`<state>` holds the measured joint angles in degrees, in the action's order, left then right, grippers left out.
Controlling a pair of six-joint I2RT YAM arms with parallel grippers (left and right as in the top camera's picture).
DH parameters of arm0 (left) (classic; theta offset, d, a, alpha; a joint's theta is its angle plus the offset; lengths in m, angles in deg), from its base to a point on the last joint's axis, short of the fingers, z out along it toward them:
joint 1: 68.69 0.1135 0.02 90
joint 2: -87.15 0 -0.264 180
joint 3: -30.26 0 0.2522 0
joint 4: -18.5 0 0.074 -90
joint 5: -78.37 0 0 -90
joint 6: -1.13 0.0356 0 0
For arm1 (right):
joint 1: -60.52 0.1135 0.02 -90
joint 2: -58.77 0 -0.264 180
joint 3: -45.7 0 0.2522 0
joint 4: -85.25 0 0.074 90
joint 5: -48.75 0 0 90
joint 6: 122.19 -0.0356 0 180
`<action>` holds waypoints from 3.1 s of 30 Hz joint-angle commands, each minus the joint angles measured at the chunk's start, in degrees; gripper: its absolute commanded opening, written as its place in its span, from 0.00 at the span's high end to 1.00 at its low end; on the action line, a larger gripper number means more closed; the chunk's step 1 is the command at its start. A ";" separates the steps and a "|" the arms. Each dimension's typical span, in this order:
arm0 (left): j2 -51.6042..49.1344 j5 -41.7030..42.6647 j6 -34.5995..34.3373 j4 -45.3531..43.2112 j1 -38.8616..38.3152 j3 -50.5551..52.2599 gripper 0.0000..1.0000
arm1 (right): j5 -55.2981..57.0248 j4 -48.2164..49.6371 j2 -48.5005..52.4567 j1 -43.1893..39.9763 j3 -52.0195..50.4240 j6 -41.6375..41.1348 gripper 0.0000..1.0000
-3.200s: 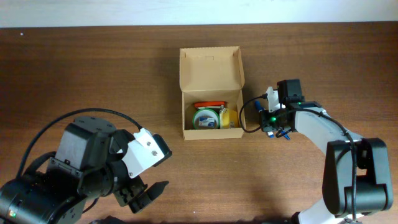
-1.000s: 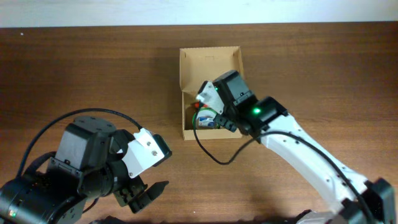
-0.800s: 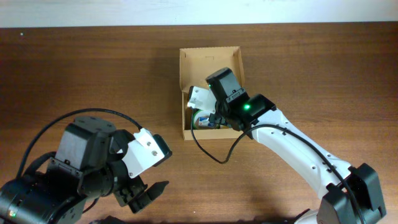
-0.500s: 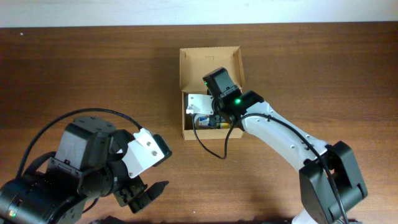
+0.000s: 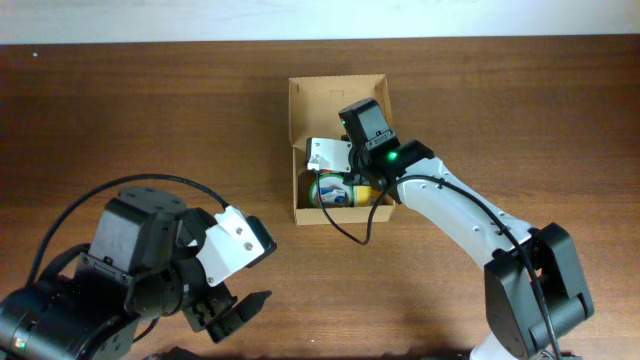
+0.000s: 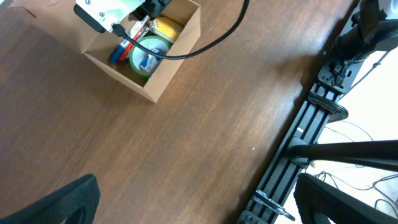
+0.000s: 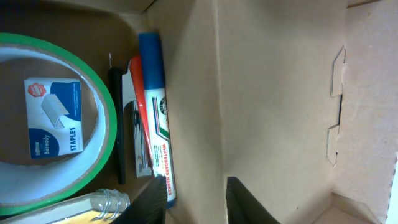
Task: Pack container
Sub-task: 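Carry the marker into the box and release it upright, then move right gripper back to the blue pen on the table, then grasp the blue pen with the right gripper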
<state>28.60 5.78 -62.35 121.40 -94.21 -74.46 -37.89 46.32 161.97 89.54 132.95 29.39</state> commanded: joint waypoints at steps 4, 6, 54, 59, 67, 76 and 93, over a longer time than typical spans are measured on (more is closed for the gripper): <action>0.13 0.83 -0.11 -0.15 0.28 0.02 0.00 | 0.15 0.15 0.02 -0.11 0.83 -3.23 0.67; 0.13 0.83 -0.11 -0.15 0.28 0.02 0.00 | 0.55 0.13 -2.32 -0.11 0.83 -9.99 0.67; 0.13 0.83 -0.11 -0.17 0.28 0.02 0.00 | -10.69 -14.82 8.41 -29.42 -1.62 -42.27 0.60; 0.13 0.81 -0.11 -0.15 0.28 0.02 0.00 | -10.69 -15.30 10.71 -29.40 -1.73 -42.23 0.60; 0.13 0.81 -0.11 -0.15 0.28 0.02 0.00 | -9.99 -12.66 10.75 -29.40 -4.07 -40.79 0.60; 0.13 0.83 -0.11 -0.15 0.28 0.02 0.00 | -4.57 -8.98 10.75 -25.81 -7.39 -40.83 0.68; 0.13 0.81 -0.11 -0.15 0.31 0.02 0.01 | -4.42 -21.07 5.18 -25.27 1.25 -45.59 0.96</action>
<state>28.60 5.76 -62.35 121.40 -94.21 -74.46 -42.83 25.65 169.73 63.74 131.49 -15.22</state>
